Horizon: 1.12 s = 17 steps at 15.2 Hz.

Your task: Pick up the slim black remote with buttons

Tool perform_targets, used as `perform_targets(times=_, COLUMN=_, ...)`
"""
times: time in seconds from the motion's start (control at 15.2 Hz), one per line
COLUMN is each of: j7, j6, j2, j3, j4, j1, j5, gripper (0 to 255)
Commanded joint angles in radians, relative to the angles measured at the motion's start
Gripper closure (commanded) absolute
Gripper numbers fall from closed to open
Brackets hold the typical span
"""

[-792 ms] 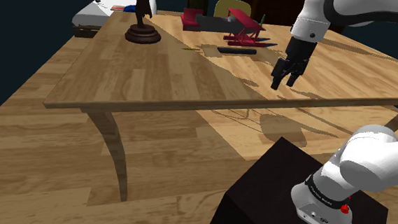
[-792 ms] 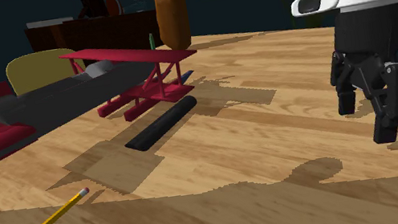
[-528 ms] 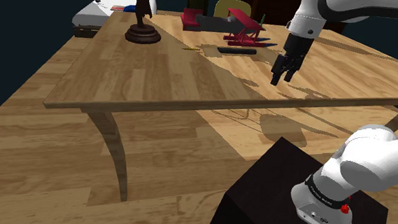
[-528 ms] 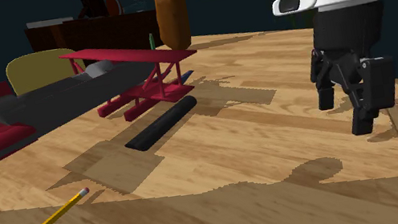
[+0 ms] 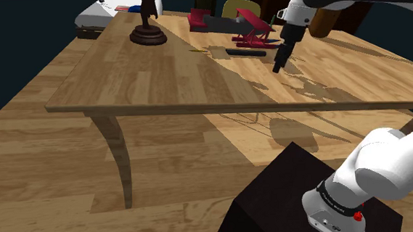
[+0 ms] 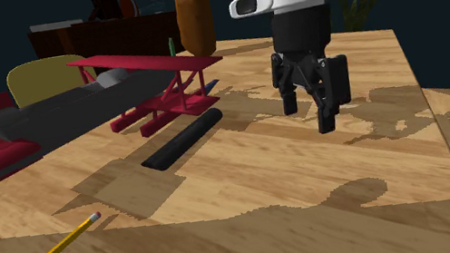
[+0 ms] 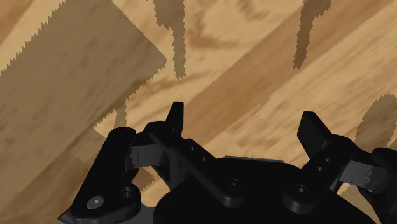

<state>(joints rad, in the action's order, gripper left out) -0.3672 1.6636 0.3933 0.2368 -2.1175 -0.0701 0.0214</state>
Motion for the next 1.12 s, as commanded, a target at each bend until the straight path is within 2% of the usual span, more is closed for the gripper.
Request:
perform_targets(times=0.0, j7=-0.104, j6=0.003, j2=-0.072, j3=0.024, j4=0.072, j1=-0.017, j5=0.001, gripper=0)
perform_targets(times=0.46, j7=-0.444, j6=-0.027, j2=-0.355, j3=0.080, j4=0.389, j1=-0.046, j5=-0.044, gripper=0)
perform_targets(times=0.99, j7=-0.767, j6=-0.142, j2=-0.692, j3=0.064, j4=0.851, j1=-0.015, j5=-0.125, gripper=0)
perform_targets(times=1.06, j7=-0.767, j6=-0.126, j2=-0.687, j3=0.063, j4=0.830, j1=-0.016, j5=-0.123, gripper=0)
